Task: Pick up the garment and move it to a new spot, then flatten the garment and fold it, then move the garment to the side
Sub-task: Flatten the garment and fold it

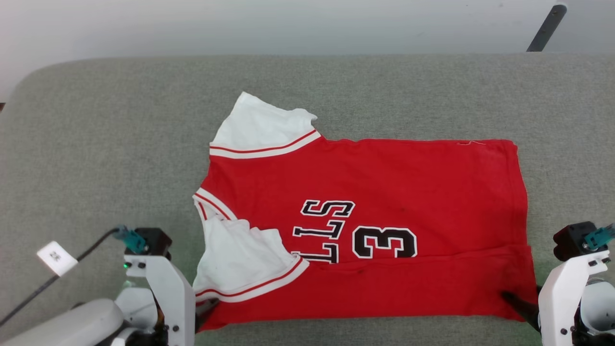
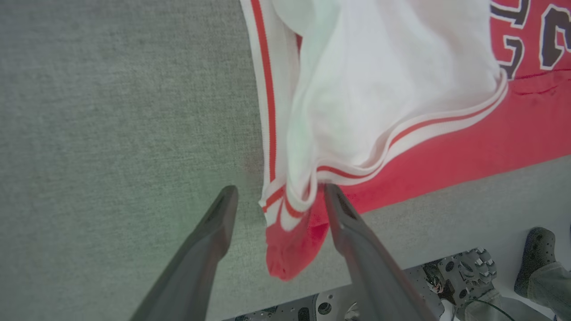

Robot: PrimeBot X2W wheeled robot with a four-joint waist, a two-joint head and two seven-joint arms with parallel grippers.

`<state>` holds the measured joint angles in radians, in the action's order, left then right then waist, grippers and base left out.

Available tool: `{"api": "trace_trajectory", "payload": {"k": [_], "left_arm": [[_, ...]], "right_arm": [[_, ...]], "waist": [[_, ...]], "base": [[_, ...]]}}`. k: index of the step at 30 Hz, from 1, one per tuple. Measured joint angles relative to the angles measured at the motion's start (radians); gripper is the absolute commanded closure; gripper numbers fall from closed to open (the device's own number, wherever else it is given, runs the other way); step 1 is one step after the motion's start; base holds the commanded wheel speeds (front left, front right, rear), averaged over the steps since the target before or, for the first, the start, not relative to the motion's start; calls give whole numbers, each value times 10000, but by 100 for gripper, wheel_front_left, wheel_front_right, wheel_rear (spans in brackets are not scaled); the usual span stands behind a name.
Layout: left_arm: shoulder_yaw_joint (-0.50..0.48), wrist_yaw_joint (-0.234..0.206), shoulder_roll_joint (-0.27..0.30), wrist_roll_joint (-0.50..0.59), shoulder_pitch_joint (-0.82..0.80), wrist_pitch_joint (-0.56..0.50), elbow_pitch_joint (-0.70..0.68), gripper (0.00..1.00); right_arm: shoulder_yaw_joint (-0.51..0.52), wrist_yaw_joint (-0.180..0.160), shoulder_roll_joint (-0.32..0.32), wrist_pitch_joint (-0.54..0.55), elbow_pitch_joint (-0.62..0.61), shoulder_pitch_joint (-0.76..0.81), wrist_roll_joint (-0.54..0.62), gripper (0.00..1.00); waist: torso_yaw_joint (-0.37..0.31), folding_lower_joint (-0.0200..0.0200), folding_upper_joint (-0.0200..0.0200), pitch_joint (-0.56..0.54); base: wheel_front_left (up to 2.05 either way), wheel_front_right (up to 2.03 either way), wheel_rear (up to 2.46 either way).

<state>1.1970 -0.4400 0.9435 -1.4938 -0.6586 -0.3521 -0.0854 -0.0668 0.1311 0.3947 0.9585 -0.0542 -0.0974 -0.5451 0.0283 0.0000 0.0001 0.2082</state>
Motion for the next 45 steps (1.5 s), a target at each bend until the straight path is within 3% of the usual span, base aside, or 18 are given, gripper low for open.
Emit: {"api": "trace_trajectory", "payload": {"k": [8,15,25,33,45], "left_arm": [[-148,-151,426,316,-587,-261,-514,0],[-481,12,727,1390,-2004,-334,-265,0],[-807,1791,63,2489,-4083,-297,2270,0],[-744,3005,-454,2686,-5224,-978,4911,0],[-353,3985,-1039,2911,-6775,-2984,7415,0]], "right_arm": [[42,0,-109,-368,-640,-38,56,0],[-102,0,-234,-1839,-1434,-340,280,0],[-715,0,-539,-4598,-1678,-928,715,0],[-1112,0,-616,-5651,-1553,-1361,711,0],[-1400,0,-719,-6218,-1193,-1543,430,0]], "waist": [[-251,0,0,1],[-694,0,0,88],[-1583,0,0,531],[-2388,0,0,1161],[-3325,0,0,2348]], "base": [[0,0,0],[0,0,0],[0,0,0],[0,0,0],[0,0,0]]}}
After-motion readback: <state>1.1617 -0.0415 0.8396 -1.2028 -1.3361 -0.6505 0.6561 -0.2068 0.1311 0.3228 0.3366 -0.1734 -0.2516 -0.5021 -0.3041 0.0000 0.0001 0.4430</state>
